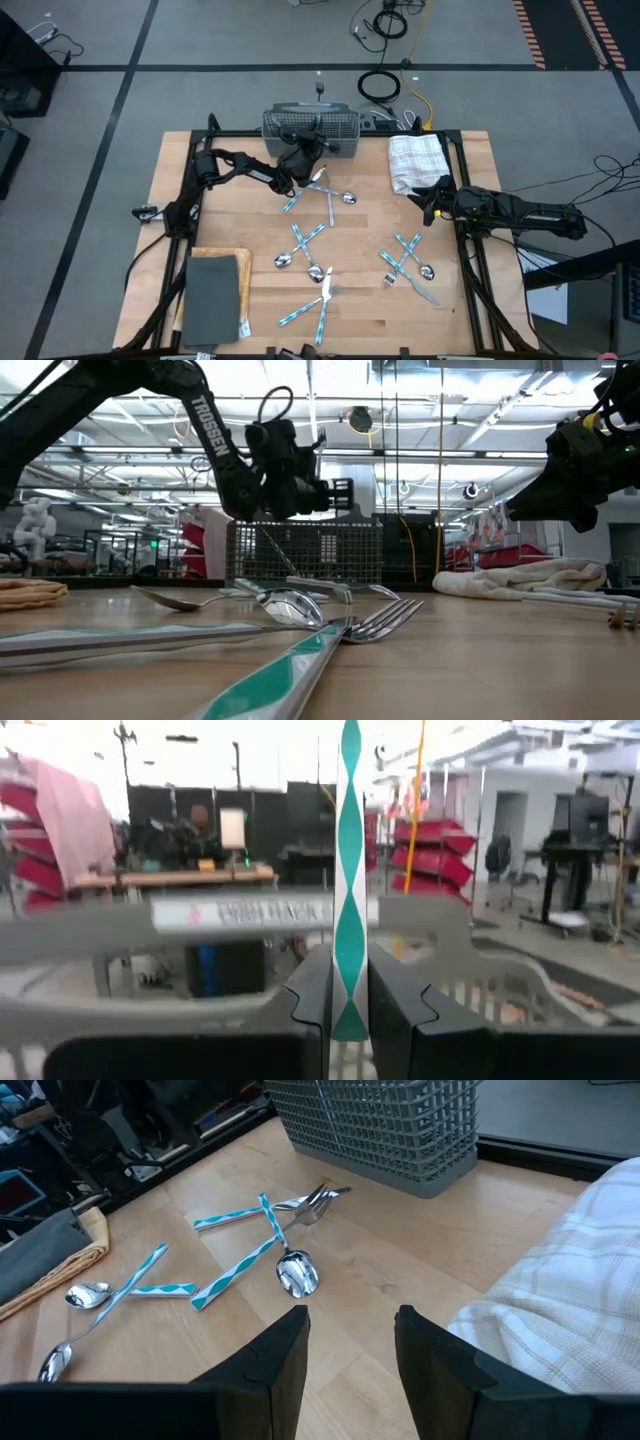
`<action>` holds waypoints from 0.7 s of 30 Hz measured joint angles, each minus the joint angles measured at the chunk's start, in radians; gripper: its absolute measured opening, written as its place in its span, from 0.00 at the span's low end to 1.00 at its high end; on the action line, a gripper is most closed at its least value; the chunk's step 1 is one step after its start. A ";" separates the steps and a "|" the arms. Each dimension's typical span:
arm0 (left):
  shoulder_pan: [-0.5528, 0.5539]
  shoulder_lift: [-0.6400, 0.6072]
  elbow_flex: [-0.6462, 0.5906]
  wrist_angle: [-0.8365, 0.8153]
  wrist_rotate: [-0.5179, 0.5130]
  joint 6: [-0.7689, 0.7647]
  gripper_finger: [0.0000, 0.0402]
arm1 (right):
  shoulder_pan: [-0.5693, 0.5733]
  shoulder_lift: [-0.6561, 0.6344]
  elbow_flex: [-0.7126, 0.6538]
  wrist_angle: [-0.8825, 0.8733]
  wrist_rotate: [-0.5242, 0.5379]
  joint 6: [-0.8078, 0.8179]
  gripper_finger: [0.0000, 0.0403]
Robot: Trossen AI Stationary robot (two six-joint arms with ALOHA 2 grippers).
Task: Sort silverware
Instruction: Put the blue fork into the gray silverware rack, then put the blue spoon into the gray silverware rack
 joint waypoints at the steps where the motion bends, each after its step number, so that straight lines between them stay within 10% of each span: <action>1: 0.000 0.000 0.003 -0.035 0.001 -0.030 0.10 | 0.000 0.000 0.000 0.000 0.000 0.000 0.35; 21: 0.000 0.000 0.032 -0.134 0.004 -0.049 0.27 | 0.000 0.000 0.000 0.001 0.006 -0.011 0.35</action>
